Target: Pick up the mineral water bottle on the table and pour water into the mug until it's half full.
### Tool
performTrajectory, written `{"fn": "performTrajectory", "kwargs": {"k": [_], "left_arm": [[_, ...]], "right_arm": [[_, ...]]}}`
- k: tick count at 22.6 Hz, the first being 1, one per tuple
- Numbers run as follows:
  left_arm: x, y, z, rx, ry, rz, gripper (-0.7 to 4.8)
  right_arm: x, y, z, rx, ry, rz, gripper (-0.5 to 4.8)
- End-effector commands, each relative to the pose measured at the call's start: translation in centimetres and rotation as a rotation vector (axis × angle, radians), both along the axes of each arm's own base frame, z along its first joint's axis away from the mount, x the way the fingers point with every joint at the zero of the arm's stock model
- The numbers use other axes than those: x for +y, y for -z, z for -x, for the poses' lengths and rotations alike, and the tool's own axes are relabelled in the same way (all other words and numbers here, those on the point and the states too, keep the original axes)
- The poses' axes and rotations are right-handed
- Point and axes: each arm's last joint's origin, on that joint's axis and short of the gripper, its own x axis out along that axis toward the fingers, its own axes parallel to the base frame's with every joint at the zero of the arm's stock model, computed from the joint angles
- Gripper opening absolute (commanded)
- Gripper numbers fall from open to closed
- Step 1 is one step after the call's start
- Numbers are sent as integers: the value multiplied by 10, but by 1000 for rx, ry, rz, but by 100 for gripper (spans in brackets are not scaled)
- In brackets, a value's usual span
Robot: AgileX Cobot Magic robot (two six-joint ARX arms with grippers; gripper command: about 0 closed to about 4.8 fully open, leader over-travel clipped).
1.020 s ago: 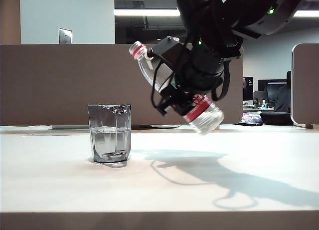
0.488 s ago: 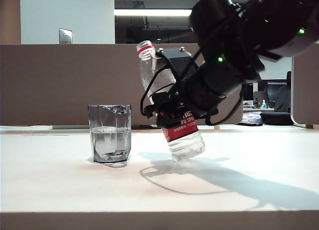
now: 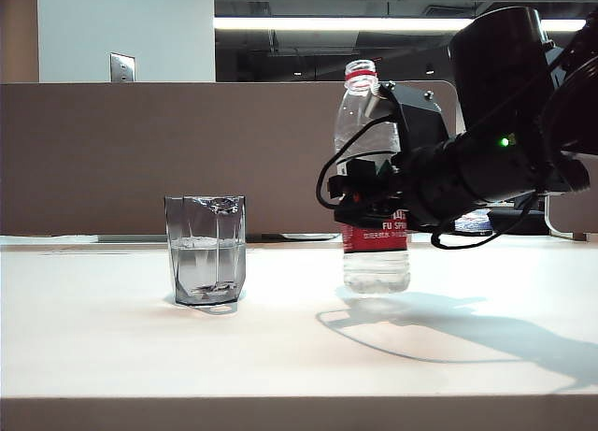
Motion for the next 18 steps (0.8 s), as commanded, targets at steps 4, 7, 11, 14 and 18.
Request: {"fn": "performTrajectory", "kwargs": {"k": [4, 7, 11, 14, 18], "left_arm": [[0, -2, 0, -14, 3, 6, -5], [0, -2, 0, -13, 3, 6, -5], [0, -2, 0, -13, 3, 6, -5], [0, -2, 0, -13, 3, 6, -5], [0, -2, 0, -13, 3, 6, -5]], "right_arm": [[5, 10, -6, -78, -53, -50, 253], [5, 16, -6, -66, -53, -43, 252], [6, 14, -6, -77, -56, -50, 321], [7, 15, -6, -72, -70, -50, 351], [7, 15, -5, -72, -77, -52, 448]]}}
